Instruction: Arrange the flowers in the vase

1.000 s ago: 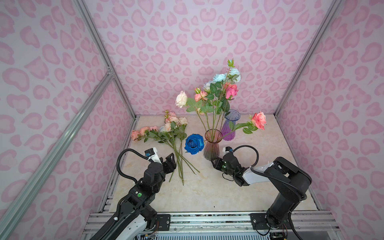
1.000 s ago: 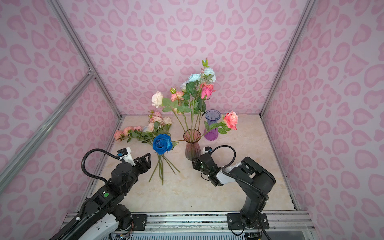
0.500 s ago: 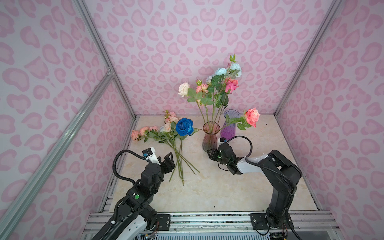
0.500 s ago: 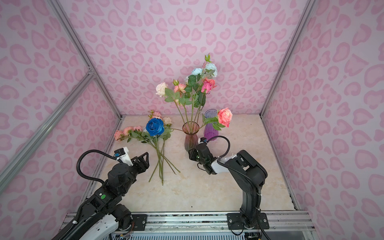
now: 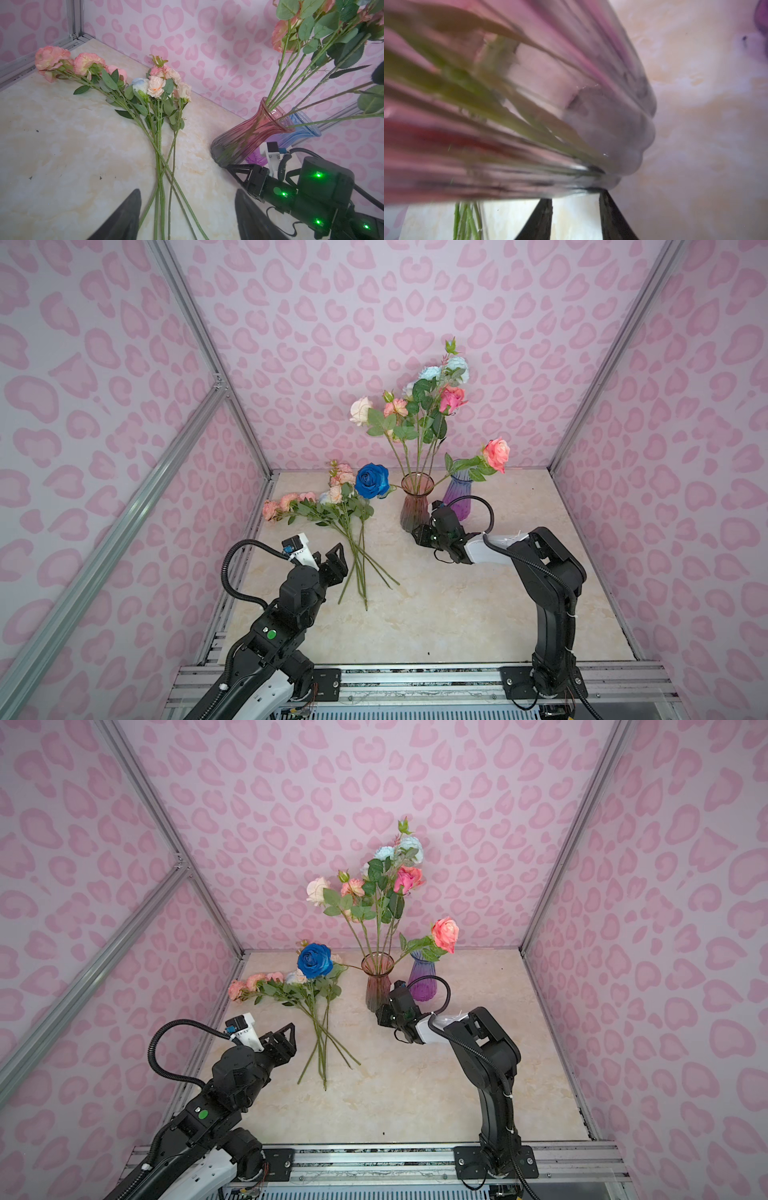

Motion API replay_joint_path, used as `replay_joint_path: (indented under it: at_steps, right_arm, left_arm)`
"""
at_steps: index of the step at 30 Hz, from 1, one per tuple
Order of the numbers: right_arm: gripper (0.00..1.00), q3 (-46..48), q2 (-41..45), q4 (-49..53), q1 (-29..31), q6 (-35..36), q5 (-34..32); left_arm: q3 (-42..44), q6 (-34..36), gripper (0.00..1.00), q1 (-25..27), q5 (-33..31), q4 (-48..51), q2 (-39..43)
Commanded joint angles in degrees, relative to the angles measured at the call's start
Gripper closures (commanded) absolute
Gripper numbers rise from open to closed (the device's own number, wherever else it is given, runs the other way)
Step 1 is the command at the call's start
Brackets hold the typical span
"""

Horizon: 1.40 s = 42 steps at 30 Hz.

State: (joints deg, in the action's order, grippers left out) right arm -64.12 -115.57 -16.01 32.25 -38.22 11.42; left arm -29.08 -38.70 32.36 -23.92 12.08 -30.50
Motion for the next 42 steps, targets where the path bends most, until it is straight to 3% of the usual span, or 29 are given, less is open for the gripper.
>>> replay_joint_path:
  at_steps: [1,21,35,42]
  right_arm:
    - [0.6,-3.1,-1.9,3.6,-0.2,2.9,0.1]
    - [0.6,-15.9,-8.4,8.6,-1.3,3.7,-0.2]
    - [0.59,-1.5,5.0,5.0,1.7,3.3,-1.1]
    - [0.58,10.3,22.4,8.5,5.2,4.2,-6.0]
  left_arm:
    - [-0.8,0.8,0.28,0.0,-1.1,1.1,0.6]
    - [-1.7,1.0,0.28,0.0,-1.4,2.2,0.4]
    - [-1.7,0.3,0.28,0.0,-1.1,1.0,-0.5]
    - [-1.5,0.6,0.27,0.0,-1.3,1.4,0.5]
